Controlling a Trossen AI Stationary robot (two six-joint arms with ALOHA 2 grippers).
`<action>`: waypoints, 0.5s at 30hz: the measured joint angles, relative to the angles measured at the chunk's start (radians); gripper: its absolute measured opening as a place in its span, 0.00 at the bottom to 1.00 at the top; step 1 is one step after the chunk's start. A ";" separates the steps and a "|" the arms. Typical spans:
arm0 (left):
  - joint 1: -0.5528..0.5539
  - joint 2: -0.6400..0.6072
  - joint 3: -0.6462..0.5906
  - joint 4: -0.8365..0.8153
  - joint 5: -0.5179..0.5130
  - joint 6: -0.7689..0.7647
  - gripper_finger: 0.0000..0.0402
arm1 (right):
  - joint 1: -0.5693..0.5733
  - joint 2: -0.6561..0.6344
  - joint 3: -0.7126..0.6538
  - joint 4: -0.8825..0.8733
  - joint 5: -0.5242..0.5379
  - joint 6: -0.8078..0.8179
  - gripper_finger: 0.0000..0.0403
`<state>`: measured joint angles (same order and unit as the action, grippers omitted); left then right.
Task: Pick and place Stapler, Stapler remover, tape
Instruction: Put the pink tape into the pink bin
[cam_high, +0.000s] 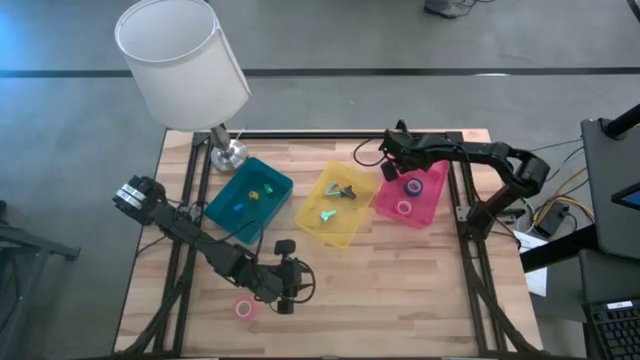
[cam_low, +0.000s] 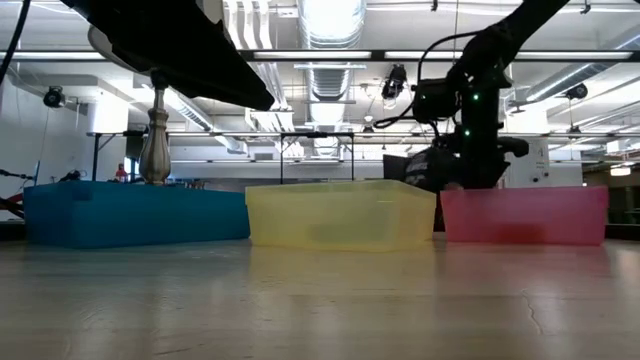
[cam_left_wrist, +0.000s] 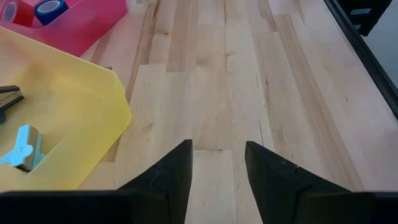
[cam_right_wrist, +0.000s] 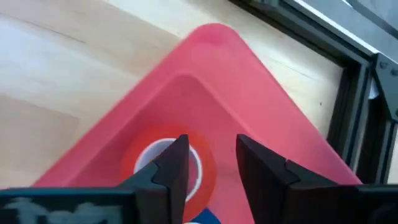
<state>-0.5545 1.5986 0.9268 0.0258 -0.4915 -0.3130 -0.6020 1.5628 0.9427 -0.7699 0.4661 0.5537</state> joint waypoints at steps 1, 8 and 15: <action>0.000 0.000 0.000 0.000 0.000 0.000 0.38 | 0.003 -0.001 0.005 -0.001 -0.011 0.000 0.33; 0.000 0.000 0.000 0.000 0.000 -0.002 0.38 | 0.070 -0.011 0.028 -0.027 -0.206 -0.028 0.38; 0.000 0.000 0.000 0.002 0.000 -0.030 0.38 | 0.216 -0.076 0.032 -0.121 -0.205 0.098 0.37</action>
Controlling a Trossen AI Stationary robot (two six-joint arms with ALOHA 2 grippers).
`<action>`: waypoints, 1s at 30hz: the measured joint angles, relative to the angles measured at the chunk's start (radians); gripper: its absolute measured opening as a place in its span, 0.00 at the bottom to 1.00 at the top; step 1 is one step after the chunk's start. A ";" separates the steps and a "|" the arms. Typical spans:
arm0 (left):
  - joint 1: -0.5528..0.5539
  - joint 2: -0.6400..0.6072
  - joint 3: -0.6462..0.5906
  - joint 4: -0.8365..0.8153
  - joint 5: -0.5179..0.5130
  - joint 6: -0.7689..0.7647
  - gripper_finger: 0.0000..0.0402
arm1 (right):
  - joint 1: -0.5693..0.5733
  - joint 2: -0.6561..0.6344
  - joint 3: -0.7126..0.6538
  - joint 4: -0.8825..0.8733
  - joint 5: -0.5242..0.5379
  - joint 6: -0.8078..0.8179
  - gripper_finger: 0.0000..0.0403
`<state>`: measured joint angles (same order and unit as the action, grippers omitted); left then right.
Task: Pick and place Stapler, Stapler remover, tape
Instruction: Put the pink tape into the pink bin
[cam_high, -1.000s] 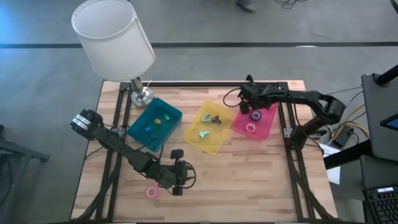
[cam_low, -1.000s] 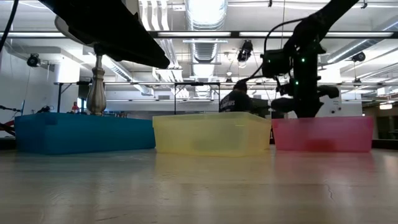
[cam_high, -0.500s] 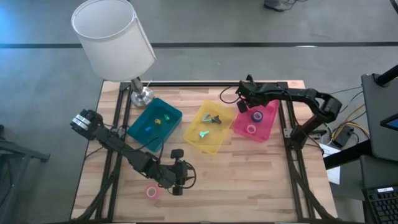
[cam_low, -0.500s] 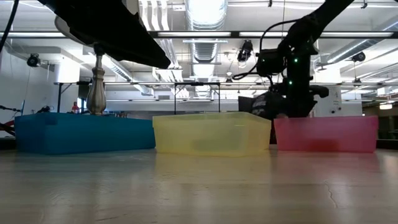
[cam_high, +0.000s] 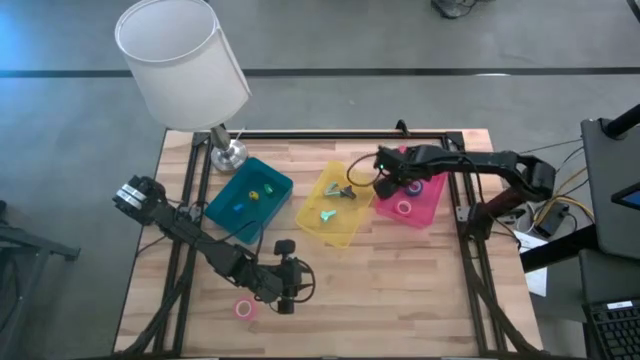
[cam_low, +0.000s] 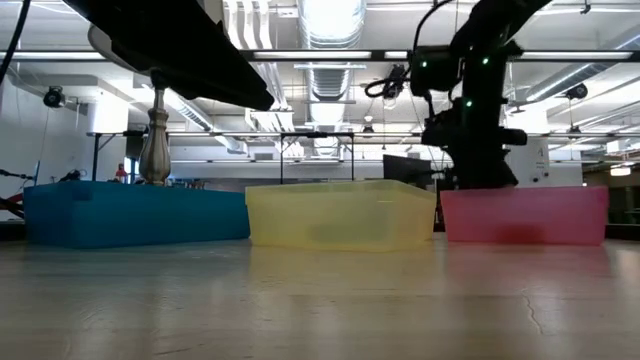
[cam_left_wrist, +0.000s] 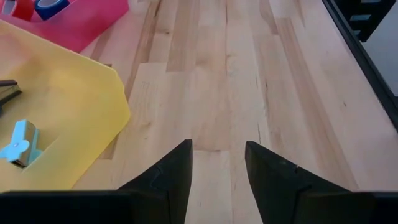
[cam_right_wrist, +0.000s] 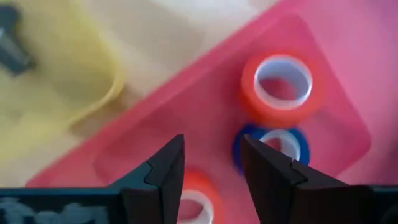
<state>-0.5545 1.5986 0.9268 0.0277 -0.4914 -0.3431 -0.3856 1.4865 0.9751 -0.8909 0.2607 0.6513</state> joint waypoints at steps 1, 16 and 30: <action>0.000 0.000 0.000 0.000 0.000 -0.010 0.38 | 0.026 -0.009 -0.001 -0.017 0.000 0.025 0.37; -0.001 0.000 0.000 0.025 0.003 -0.024 0.38 | 0.688 -0.057 -0.020 0.030 0.078 0.420 0.30; -0.054 0.000 0.137 -0.499 0.330 -0.008 0.37 | 1.021 0.058 -0.031 0.460 0.192 0.280 0.33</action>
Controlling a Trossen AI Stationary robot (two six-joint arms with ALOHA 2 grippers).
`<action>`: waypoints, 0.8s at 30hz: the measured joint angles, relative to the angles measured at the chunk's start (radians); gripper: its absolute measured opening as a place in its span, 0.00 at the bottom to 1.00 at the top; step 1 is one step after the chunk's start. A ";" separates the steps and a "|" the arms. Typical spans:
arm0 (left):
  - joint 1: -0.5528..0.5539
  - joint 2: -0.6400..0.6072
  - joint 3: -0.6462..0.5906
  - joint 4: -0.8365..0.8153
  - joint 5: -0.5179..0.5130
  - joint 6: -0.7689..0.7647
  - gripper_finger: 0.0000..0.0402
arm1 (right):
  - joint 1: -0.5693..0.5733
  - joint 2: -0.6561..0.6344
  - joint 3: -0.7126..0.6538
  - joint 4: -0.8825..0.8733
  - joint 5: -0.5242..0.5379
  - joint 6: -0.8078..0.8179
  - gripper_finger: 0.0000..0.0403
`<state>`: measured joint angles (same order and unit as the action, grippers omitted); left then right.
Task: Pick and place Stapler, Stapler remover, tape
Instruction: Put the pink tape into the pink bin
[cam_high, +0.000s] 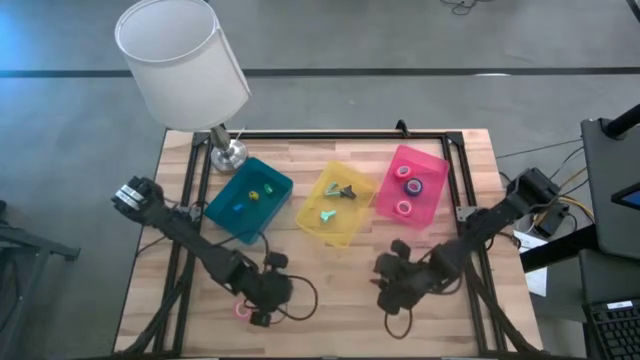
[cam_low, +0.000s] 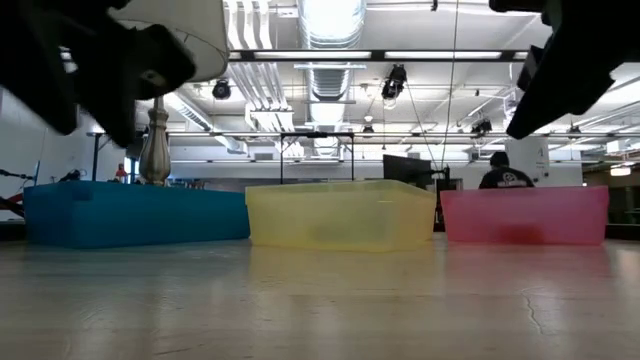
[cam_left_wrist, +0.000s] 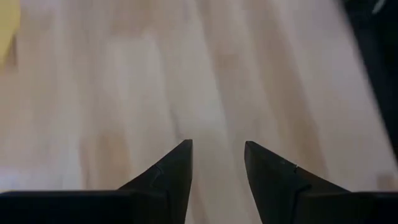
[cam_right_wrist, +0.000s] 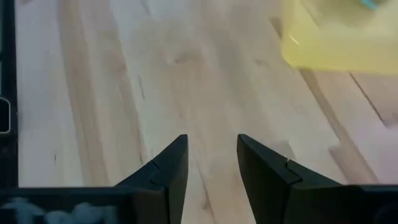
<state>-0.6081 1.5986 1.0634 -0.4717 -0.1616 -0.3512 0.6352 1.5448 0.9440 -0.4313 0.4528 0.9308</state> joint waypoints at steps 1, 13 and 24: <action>-0.007 0.000 0.011 -0.055 0.001 -0.024 0.37 | 0.000 0.011 0.000 0.027 -0.001 -0.037 0.33; -0.106 0.000 -0.014 -0.312 0.142 -0.232 0.37 | -0.038 0.144 0.000 0.317 0.068 -0.201 0.32; -0.126 0.000 -0.090 -0.272 0.153 -0.279 0.37 | -0.051 0.191 0.029 0.315 0.067 -0.254 0.44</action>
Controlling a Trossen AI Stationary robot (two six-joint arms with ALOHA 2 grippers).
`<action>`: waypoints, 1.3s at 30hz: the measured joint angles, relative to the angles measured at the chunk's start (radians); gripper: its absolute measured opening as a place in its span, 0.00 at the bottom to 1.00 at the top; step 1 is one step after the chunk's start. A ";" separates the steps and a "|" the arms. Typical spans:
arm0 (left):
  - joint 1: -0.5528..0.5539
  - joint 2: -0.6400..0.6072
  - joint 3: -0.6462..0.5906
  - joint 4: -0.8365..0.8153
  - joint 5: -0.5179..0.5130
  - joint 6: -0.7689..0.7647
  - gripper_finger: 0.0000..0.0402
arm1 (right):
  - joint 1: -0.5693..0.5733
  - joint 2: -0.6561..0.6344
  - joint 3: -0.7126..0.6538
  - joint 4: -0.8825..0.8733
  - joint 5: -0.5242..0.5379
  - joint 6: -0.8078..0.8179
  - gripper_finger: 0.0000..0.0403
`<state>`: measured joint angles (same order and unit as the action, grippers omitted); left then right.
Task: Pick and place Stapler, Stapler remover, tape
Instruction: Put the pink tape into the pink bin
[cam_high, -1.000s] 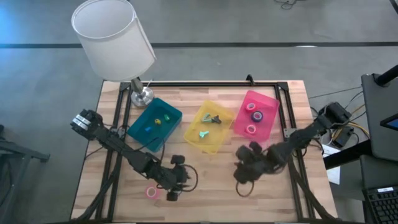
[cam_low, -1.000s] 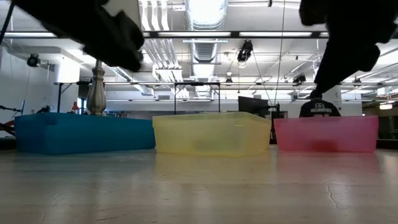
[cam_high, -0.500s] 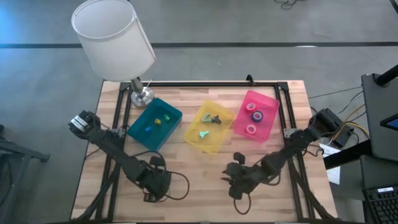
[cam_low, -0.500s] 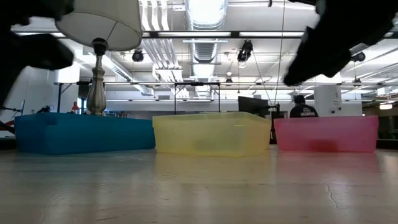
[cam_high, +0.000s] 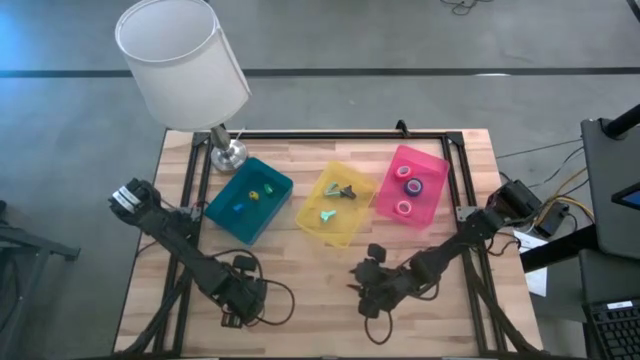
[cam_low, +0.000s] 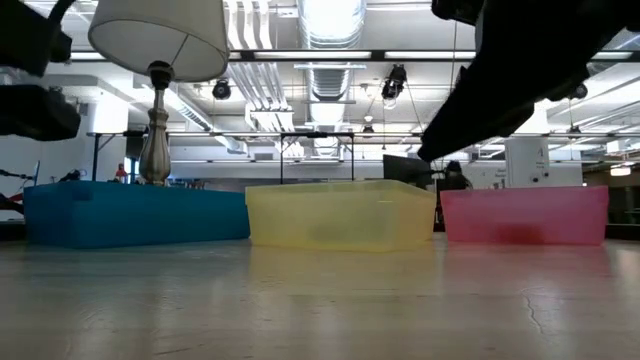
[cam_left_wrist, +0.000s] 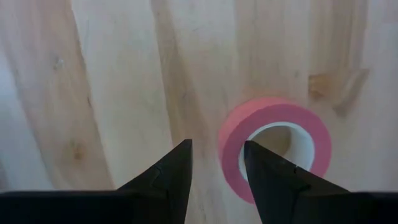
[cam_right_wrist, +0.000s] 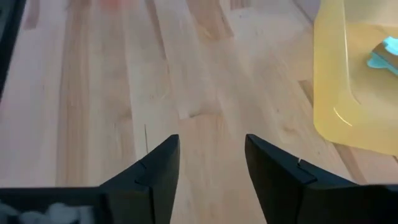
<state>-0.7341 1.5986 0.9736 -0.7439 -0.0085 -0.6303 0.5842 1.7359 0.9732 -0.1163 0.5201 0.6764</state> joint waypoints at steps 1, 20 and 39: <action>0.000 -0.001 -0.010 0.018 0.009 -0.005 0.37 | 0.000 0.000 0.002 0.004 0.000 0.000 0.45; 0.042 0.000 -0.107 0.330 0.024 -0.037 0.20 | -0.059 0.000 0.000 0.084 0.005 0.008 0.35; 0.226 0.000 -0.103 0.906 -0.424 0.363 0.17 | -0.093 0.000 -0.001 0.345 -0.182 -0.041 0.27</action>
<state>-0.5084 1.5990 0.8711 0.1622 -0.4329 -0.2672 0.4911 1.7359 0.9726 0.2285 0.3384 0.6350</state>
